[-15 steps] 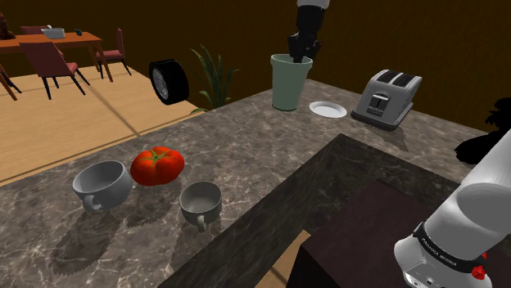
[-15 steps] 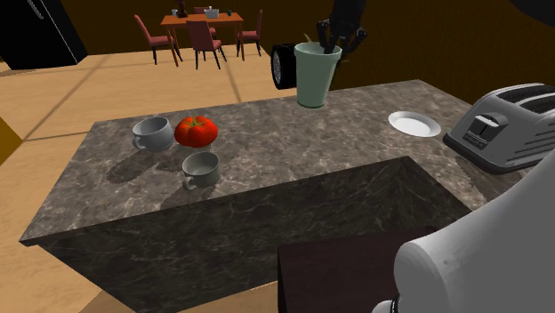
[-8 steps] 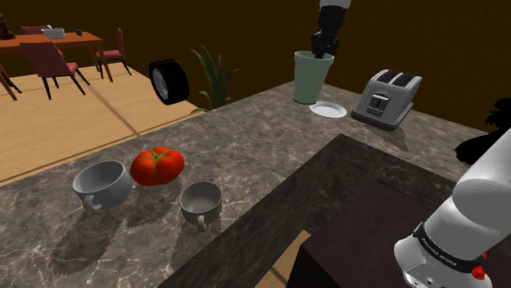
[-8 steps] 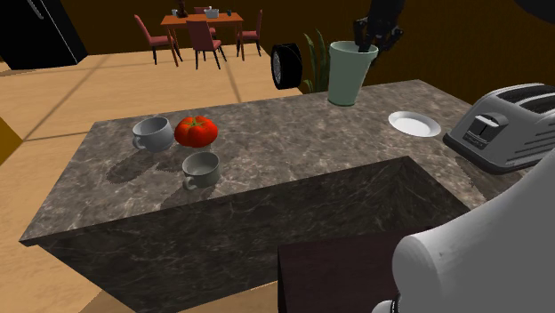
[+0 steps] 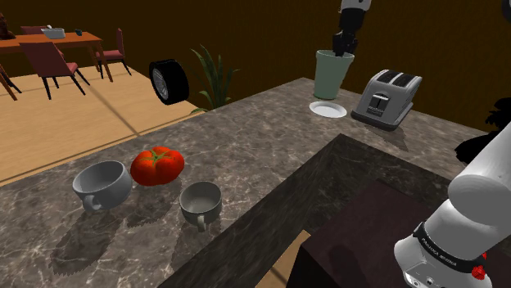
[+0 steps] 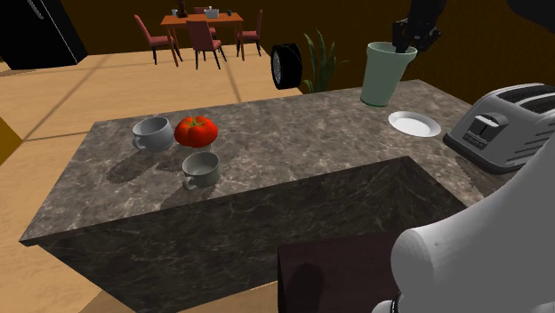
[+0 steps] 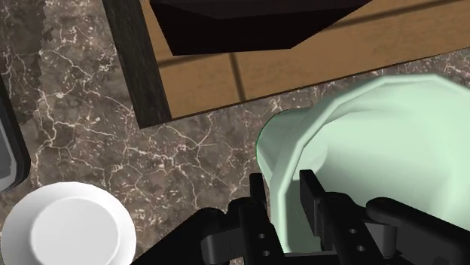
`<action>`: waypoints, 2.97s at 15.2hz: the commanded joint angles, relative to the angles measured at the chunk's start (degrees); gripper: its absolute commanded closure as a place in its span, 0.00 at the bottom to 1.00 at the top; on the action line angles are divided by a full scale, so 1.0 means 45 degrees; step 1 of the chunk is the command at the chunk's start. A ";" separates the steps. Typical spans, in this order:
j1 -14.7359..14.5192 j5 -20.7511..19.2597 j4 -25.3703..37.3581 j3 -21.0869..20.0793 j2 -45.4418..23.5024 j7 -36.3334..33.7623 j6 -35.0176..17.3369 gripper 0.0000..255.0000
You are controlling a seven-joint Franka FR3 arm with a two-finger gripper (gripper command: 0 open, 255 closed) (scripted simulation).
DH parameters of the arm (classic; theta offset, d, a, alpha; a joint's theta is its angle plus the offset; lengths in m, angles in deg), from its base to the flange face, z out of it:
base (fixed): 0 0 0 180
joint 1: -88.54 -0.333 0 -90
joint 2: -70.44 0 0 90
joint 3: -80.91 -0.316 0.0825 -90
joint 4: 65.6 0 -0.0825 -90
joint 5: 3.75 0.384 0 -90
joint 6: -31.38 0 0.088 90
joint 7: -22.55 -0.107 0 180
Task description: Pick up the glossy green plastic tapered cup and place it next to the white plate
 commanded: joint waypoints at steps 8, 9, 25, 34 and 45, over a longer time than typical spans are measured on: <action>0.1548 -0.0116 0.2912 0.1119 -0.2096 0.2546 0.1155 1.00; 0.1741 -0.0100 0.3355 0.1223 -0.2409 0.2813 0.1318 1.00; 0.2607 -0.0086 0.3131 0.1635 -0.3581 0.4229 0.0072 1.00; 0.2505 -0.0118 0.1326 0.1621 -0.3404 0.4346 -0.1551 1.00; 0.2446 -0.0067 -0.0325 0.1591 -0.3566 0.4507 -0.3353 1.00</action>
